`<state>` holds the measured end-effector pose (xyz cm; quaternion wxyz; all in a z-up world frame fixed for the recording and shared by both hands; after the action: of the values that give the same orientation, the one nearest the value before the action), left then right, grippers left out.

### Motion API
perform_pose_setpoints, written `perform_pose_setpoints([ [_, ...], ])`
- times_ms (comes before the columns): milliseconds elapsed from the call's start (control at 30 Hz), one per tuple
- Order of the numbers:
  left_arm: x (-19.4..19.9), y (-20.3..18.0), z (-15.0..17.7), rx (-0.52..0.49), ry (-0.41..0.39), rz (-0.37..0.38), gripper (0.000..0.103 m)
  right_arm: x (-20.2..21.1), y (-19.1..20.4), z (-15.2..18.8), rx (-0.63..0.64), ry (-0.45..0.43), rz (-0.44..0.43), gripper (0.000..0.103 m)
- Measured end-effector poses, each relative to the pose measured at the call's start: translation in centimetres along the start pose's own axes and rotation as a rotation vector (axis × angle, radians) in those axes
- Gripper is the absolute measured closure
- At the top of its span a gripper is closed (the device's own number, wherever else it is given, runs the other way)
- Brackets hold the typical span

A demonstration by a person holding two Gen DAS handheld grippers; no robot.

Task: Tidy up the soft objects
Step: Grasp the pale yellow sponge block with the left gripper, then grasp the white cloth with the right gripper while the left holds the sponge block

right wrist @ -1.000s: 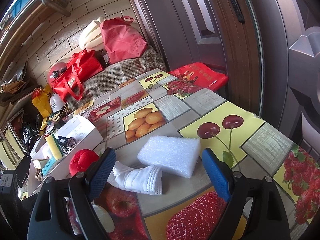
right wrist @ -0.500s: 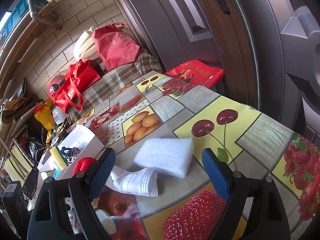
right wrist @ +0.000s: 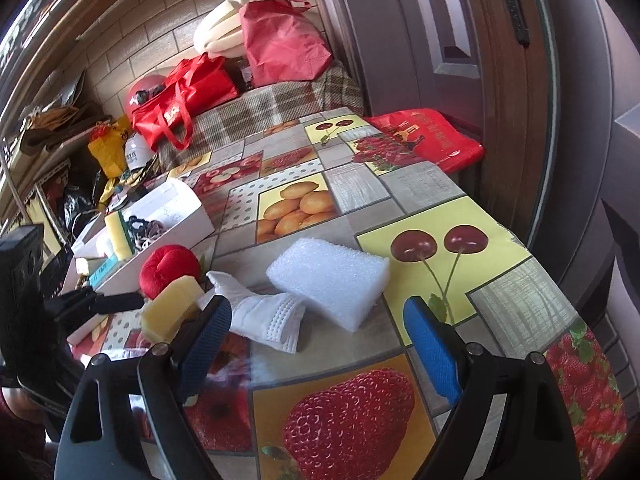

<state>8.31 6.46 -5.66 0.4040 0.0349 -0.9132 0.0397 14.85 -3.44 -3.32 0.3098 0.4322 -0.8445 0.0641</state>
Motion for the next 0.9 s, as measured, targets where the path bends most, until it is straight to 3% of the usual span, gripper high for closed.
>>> perform_pose_setpoints([
  [133, -1.7, -0.3, -0.2, -0.063, 0.026, -0.052, 0.041, -0.2, 1.2, 0.3, 0.098, 0.014, 0.01, 0.015],
  [200, -2.1, 0.1, 0.0, -0.062, 0.017, -0.061, 0.079, -0.3, 1.6, 0.4, 0.123, 0.017, 0.008, 0.015],
  [367, 0.0, 1.5, -0.1, -0.017, -0.058, -0.05, 0.079, -1.1, 3.1, 0.6, 0.218, 0.045, 0.007, 0.015],
  [567, 0.4, 2.3, 0.2, 0.038, -0.059, -0.017, 0.079, -2.8, 5.4, 0.9, 0.342, 0.084, 0.003, 0.015],
  [767, 0.9, 2.6, 0.4, 0.042, -0.075, -0.083, 0.079, -5.4, 6.5, 1.4, 0.465, 0.142, 0.029, 0.017],
  [833, 1.5, 2.9, 0.3, 0.04, -0.1, -0.123, 0.079, -6.1, 6.7, 1.8, 0.496, 0.166, 0.035, 0.029],
  [900, 2.1, 3.1, 0.3, 0.034, -0.125, -0.159, 0.079, -6.4, 7.1, 1.9, 0.509, 0.177, 0.022, 0.049],
])
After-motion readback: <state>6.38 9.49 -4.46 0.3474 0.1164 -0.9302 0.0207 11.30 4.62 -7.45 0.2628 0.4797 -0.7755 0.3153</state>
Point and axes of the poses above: each gripper's, at about its wrist camera, not at the fingertips, and x roughly against the way its jaws point, y to its left, z to its underside, the point moved 10 cm from there along -x, roughly the way its jaws point, and after that the axes turned 1 degree about z, right-handed, at the moved point
